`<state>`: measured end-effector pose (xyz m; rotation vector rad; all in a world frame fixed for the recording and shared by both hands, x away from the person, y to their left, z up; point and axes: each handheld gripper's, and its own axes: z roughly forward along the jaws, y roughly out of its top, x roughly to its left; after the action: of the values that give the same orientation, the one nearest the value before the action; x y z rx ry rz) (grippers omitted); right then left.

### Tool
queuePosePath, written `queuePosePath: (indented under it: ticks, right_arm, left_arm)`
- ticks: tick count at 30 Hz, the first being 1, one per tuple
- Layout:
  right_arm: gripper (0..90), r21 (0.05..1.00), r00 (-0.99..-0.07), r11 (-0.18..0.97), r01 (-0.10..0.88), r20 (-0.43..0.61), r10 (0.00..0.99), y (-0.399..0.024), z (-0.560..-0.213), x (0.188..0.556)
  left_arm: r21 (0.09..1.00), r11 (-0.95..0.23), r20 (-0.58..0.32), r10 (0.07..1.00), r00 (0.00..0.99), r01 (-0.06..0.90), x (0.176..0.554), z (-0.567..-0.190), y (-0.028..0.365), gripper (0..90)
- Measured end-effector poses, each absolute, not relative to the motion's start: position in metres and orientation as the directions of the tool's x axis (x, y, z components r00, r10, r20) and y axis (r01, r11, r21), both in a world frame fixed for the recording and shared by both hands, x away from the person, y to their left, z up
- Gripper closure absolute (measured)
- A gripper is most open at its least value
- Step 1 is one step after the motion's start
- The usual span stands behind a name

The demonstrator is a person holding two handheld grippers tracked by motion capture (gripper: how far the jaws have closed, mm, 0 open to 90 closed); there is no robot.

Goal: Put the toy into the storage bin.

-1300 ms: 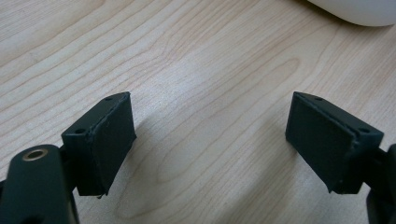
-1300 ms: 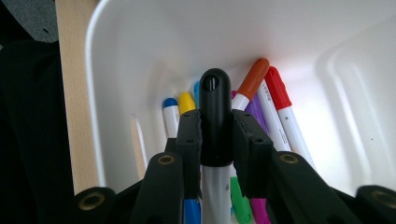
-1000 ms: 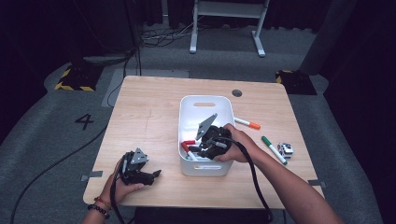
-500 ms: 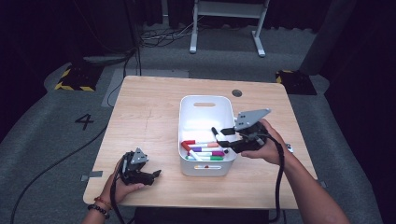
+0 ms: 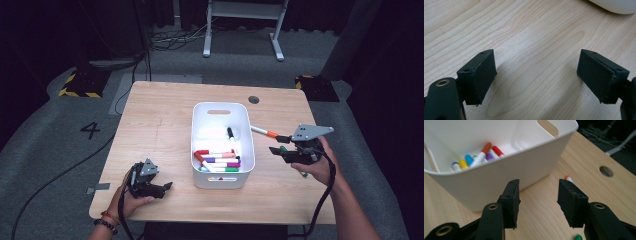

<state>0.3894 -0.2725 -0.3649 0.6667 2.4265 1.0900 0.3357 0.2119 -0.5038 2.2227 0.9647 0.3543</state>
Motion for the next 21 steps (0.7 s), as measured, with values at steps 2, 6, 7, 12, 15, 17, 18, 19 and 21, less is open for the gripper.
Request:
queuePosePath:
  ticks: [2, 6, 7, 12, 15, 17, 18, 19, 21]
  right_arm:
    - [51.3, 0.757, -0.779, 0.577, 0.306, -0.150, 0.609, -0.284, -0.375, 0.395]
    - [49.5, 0.740, -0.730, 0.537, 0.405, -0.092, 0.677, -0.300, -0.399, 0.405]
    - [49.1, 0.730, -0.720, 0.536, 0.424, -0.088, 0.689, -0.304, -0.405, 0.408]
    - [49.7, 0.674, -0.672, 0.539, 0.505, -0.085, 0.736, -0.317, -0.434, 0.424]
    - [49.7, 0.641, -0.658, 0.536, 0.549, -0.064, 0.750, -0.320, -0.448, 0.433]
    - [49.1, 0.623, -0.643, 0.538, 0.567, -0.074, 0.763, -0.322, -0.456, 0.438]
    - [48.6, 0.614, -0.632, 0.531, 0.584, -0.066, 0.772, -0.324, -0.459, 0.441]
    - [48.1, 0.610, -0.623, 0.526, 0.592, -0.067, 0.779, -0.325, -0.461, 0.443]
    - [48.3, 0.596, -0.609, 0.517, 0.614, -0.059, 0.791, -0.327, -0.466, 0.448]
  left_arm:
    - [0.681, -0.495, -0.020, 0.724, 0.689, 0.540, 0.336, -0.504, 0.212, 15.8]
    - [0.682, -0.492, -0.022, 0.726, 0.688, 0.541, 0.336, -0.504, 0.212, 15.8]
    - [0.682, -0.489, -0.023, 0.728, 0.685, 0.543, 0.336, -0.504, 0.211, 15.8]
    - [0.683, -0.489, -0.023, 0.729, 0.684, 0.543, 0.336, -0.504, 0.211, 15.7]
    - [0.682, -0.489, -0.024, 0.729, 0.684, 0.545, 0.336, -0.504, 0.211, 15.7]
    - [0.682, -0.488, -0.024, 0.730, 0.683, 0.545, 0.336, -0.504, 0.211, 15.7]
    - [0.682, -0.487, -0.024, 0.730, 0.683, 0.545, 0.336, -0.504, 0.211, 15.7]
    - [0.683, -0.488, -0.024, 0.730, 0.684, 0.544, 0.336, -0.504, 0.211, 15.7]
    - [0.682, -0.488, -0.024, 0.730, 0.683, 0.545, 0.336, -0.504, 0.211, 15.7]
